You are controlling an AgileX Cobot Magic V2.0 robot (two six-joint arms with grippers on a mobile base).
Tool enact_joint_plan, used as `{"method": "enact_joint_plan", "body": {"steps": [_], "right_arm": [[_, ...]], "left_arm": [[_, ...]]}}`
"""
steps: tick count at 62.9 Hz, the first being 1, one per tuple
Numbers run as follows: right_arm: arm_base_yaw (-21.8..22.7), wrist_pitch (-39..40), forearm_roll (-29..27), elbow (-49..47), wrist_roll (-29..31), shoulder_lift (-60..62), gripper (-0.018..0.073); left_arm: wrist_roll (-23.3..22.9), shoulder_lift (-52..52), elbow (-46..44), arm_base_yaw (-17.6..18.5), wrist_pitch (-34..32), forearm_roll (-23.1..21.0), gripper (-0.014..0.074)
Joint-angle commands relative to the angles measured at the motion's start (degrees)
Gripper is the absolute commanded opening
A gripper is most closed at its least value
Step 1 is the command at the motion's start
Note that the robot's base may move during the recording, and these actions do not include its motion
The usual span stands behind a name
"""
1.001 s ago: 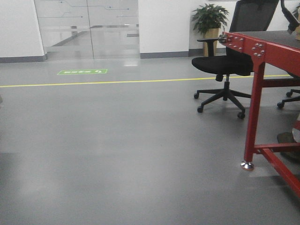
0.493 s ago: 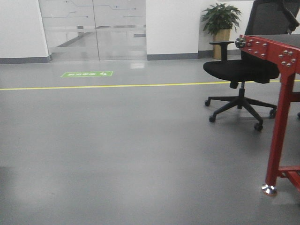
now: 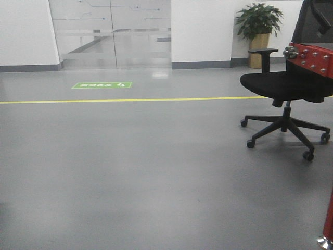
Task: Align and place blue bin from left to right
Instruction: 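Carry the blue bin across the floor past the red table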
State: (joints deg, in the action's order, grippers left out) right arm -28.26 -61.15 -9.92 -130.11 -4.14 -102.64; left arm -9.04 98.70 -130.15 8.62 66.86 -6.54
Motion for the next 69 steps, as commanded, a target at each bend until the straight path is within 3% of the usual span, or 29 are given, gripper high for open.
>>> {"method": "enact_joint_plan", "body": {"steps": [1, 69], "right_arm": [[-0.5, 9.7, -1.7, -0.7, 0.0, 1.0, -0.0153], [-0.5, 10.2, -1.7, -0.7, 0.0, 1.0, -0.0153]], "left_arm": [[1.5, -1.6, -1.1, 0.7, -5.0, -4.7, -0.0111], [1.5, -1.6, -1.1, 0.7, -5.0, -4.7, -0.0111]]}}
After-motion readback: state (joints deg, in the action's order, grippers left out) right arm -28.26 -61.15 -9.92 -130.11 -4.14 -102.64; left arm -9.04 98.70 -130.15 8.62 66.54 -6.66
